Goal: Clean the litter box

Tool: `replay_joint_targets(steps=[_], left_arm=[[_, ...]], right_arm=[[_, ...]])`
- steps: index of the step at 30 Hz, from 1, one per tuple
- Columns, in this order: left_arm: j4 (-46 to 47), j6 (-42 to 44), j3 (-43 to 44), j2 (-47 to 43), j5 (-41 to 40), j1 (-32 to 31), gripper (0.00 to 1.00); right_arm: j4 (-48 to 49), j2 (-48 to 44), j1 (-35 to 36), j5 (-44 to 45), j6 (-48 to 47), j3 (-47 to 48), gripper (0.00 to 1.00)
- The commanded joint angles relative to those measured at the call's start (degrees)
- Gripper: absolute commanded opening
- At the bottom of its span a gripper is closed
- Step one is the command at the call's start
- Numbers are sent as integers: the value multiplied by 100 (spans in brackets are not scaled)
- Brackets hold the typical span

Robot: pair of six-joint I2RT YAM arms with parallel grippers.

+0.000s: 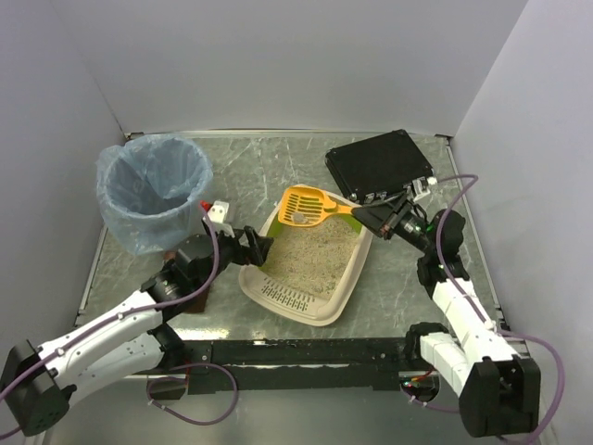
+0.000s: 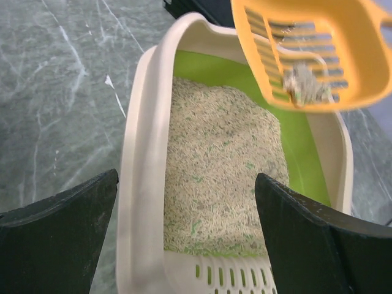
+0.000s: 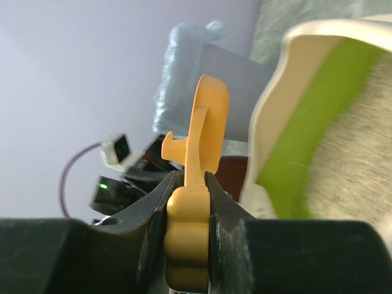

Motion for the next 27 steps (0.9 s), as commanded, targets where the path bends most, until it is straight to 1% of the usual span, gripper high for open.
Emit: replay_joint_targets(steps=[1, 3, 4, 5, 6, 7, 8, 9, 11, 12, 13, 14, 15, 16, 17, 18, 19, 20, 21, 23, 24, 25, 26, 27], left_arm=[[149, 42, -362, -433, 464, -20, 97], [141, -28, -547, -599, 578, -12, 97], [114, -54, -591, -644, 605, -12, 97], [97, -81, -670, -731, 622, -20, 97], [96, -90, -714, -793, 675, -29, 97], [131, -98, -767, -854, 684, -38, 97], [175, -142, -915, -986, 719, -47, 97], [228, -142, -978, -1056, 763, -55, 97], [316, -151, -1144, -1249, 711, -56, 97], [325, -108, -1198, -1285, 693, -64, 97], [325, -99, -1224, -1312, 606, -64, 97], [334, -159, -1233, -1347, 475, -73, 97], [342, -177, -1207, -1347, 491, -73, 97], [360, -178, -1181, -1339, 491, -82, 97], [430, -221, -1172, -1338, 491, -82, 97], [483, -213, -1181, -1321, 517, -91, 97], [518, -213, -1198, -1303, 543, -99, 97], [597, -221, -1242, -1277, 561, -99, 97], [615, -230, -1251, -1260, 561, -108, 97], [659, -195, -1277, -1172, 570, -108, 97], [642, -213, -1269, -1137, 544, -108, 97], [633, -204, -1260, -1110, 552, -117, 97], [641, -204, -1242, -1066, 544, -117, 97], [650, -213, -1233, -1057, 544, -117, 97]], right_arm=[[126, 380, 746, 879, 350, 847, 0], [-240, 818, 1134, 1021, 133, 1375, 0], [-442, 986, 1458, 1109, 88, 1969, 0], [-566, 1162, 1635, 1240, 78, 2227, 0], [-550, 1546, 1767, 1276, 122, 2465, 0], [-524, 1759, 1908, 1303, 183, 2911, 0], [-462, 1979, 2162, 1312, 227, 3150, 0], [-497, 2433, 2277, 1321, 210, 3675, 0], [-663, 2919, 2611, 1338, 114, 4301, 0], [-768, 3426, 2734, 1347, -43, 4626, 0], [-1117, 3701, 2823, 1330, -184, 5343, 0], [-1434, 3999, 2919, 1286, -438, 5811, 0], [-2046, 4585, 3085, 1312, -1006, 6329, 0], [-2453, 4870, 3183, 1338, -1299, 7265, 0], [-3083, 5151, 3288, 1364, -1571, 7701, 0], [-3420, 5658, 3446, 1443, -2096, 8506, 0], [-3719, 5916, 3526, 1531, -2406, 8940, 0], [-4358, 6179, 3579, 1549, -2687, 9354, 0], [-4573, 6591, 3623, 1567, -3238, 10045, 0], [-4942, 6936, 3763, 1488, -4014, 10612, 0], [-4988, 7103, 3825, 1514, -4687, 10937, 0], [-4884, 7114, 3930, 1471, -5033, 10923, 0], [-4569, 7070, 3992, 1531, -5272, 10818, 0], [-4427, 6905, 4036, 1601, -5596, 10573, 0]])
